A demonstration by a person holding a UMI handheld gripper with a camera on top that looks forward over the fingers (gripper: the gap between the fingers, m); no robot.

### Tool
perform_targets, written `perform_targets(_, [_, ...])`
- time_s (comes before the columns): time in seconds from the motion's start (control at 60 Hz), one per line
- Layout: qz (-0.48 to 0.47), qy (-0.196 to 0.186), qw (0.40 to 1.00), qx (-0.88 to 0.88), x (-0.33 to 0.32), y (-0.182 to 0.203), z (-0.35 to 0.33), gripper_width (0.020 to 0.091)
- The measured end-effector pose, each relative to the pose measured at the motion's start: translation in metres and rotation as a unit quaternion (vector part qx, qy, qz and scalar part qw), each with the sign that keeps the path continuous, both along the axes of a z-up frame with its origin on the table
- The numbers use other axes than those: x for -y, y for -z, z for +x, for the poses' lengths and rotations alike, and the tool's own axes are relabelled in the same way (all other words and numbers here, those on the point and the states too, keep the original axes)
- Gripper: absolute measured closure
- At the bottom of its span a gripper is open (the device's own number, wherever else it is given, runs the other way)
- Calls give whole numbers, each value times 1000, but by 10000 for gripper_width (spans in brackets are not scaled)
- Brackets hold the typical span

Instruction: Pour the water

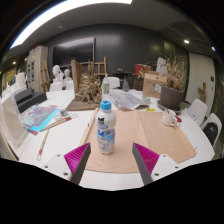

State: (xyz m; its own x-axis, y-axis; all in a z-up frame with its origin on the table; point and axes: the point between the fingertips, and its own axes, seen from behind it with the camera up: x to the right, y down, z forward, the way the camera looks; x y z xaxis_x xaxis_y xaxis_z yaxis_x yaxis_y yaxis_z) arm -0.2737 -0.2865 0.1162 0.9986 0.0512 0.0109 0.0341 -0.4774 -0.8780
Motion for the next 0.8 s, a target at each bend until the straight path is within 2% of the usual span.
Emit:
perform_targets(0.1, [19, 8, 1000, 2, -42, 16, -15, 259])
perform_targets(0.25, [36, 19, 999, -6, -93, 41, -26, 321])
perform_targets(0.333, [46, 19, 999, -8, -110, 50, -30, 411])
perform_targets(0.417, [60, 32, 998, 4, -118, 53, -22, 586])
perform_targets(0.533, [65, 34, 997, 1, -122, 52, -22, 629])
perform_targets(0.683, [58, 23, 998, 8, -122, 55, -23, 743])
perform_targets(0.8, [50, 15, 999, 7, -125, 46, -23, 743])
